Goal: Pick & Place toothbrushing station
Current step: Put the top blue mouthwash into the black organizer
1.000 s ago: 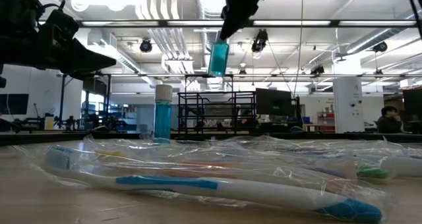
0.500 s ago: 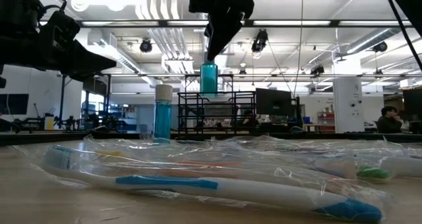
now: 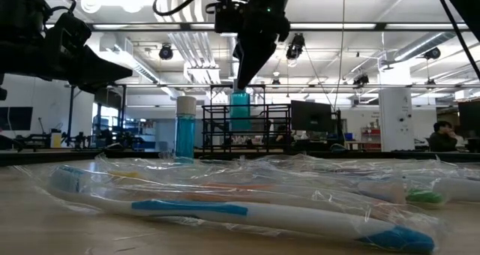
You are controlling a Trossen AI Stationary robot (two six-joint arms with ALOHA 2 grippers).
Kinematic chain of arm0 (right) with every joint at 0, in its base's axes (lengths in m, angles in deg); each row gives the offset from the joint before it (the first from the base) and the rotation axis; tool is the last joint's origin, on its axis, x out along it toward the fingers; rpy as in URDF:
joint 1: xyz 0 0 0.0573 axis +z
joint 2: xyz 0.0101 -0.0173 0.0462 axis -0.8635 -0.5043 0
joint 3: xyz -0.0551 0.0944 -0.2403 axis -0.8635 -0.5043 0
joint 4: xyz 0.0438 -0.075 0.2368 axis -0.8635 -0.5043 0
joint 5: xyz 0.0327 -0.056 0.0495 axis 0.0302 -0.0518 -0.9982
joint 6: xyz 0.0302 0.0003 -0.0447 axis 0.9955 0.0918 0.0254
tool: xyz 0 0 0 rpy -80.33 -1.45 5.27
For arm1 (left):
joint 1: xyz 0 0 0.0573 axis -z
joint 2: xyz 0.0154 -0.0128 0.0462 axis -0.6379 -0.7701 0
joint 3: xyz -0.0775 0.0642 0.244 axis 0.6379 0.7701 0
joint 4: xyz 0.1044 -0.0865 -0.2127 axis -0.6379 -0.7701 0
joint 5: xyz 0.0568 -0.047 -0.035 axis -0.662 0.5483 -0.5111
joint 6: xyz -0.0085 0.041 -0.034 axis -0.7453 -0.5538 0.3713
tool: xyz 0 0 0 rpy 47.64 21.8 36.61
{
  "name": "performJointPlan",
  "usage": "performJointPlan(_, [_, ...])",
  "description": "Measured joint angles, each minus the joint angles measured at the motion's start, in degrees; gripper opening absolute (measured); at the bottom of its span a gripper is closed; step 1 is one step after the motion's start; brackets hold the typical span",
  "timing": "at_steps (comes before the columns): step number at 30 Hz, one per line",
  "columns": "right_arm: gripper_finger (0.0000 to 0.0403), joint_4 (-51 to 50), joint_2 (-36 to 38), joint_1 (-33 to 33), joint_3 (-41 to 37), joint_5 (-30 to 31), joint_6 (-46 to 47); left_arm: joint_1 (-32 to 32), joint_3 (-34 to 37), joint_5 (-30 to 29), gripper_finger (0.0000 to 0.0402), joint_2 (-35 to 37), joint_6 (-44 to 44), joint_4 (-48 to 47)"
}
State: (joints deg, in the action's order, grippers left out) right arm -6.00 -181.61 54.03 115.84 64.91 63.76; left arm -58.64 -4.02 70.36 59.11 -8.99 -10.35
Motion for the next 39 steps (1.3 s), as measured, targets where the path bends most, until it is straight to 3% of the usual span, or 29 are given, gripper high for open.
performJointPlan(39, [0.0085,9.94,0.17,0.17,-10.82,0.0,1.08,0.0,0.0,-0.01,0.0005,0.0,0.03,0.03])
